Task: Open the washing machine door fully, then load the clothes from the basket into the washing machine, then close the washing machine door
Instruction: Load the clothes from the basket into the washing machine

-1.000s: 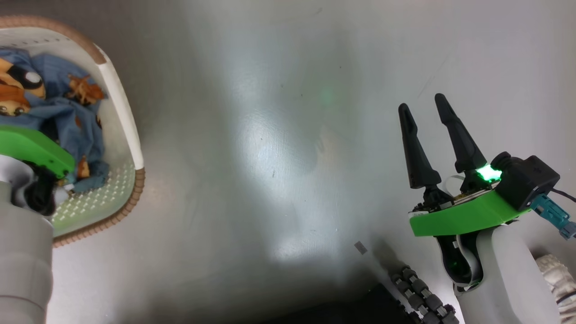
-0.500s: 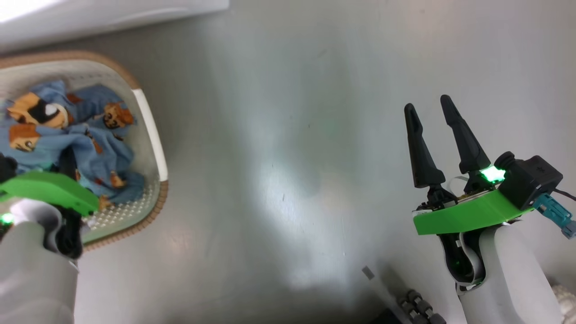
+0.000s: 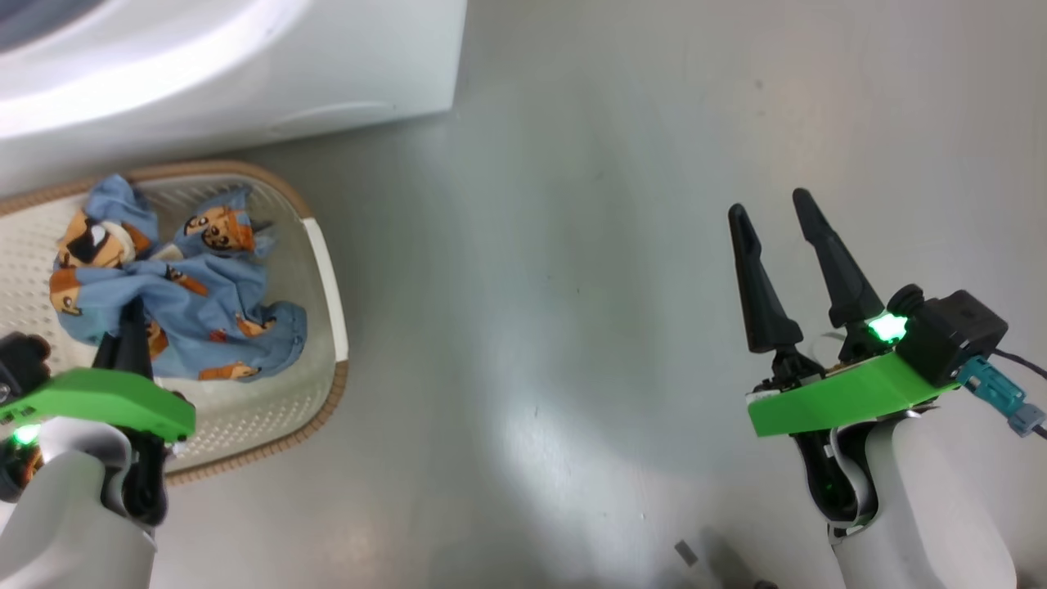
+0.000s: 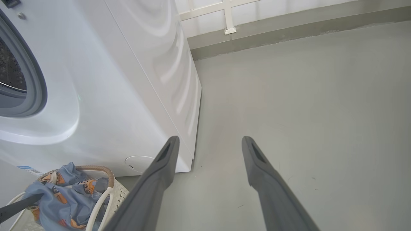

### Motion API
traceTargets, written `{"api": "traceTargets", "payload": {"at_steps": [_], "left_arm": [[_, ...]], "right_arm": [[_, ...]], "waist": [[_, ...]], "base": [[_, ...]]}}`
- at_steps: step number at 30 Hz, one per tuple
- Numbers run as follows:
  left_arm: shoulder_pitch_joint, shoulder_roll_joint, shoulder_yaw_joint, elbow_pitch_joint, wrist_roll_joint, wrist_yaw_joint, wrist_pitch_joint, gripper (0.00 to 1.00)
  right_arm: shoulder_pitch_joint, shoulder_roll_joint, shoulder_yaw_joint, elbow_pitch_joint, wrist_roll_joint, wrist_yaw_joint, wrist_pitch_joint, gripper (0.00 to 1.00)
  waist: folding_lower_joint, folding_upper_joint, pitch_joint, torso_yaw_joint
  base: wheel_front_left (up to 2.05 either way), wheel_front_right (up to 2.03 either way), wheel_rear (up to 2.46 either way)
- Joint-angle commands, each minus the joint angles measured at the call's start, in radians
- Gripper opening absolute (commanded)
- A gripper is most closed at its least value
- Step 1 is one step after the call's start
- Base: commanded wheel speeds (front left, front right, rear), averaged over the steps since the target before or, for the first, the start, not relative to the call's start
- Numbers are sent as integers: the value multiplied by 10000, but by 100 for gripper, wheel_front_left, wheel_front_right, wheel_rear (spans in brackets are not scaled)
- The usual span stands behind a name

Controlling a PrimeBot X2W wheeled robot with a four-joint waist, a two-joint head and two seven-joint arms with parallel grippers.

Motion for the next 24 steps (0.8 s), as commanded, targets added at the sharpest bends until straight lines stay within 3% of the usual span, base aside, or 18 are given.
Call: {"api": "traceTargets", "payload": {"at_steps": [1,8,24], "left_arm": [[506,462,248,-346,152,-32,-146,0],[1574,355,1122,-2179,1182,9,-167,0],[4022,-921,3382,-5952,3623,66,-169,0]], "right_arm": [[462,-12,277,-133,82,62,-74,100],[740,-81,369,82,107,62,-74,100],[1274,-125,251,207,-12,62,-74,100]], "waist": [[0,0,-555,90],[0,0,-1445,142],[0,0,-3145,419]], "base": [[0,0,0],[0,0,0],[0,0,0]]}}
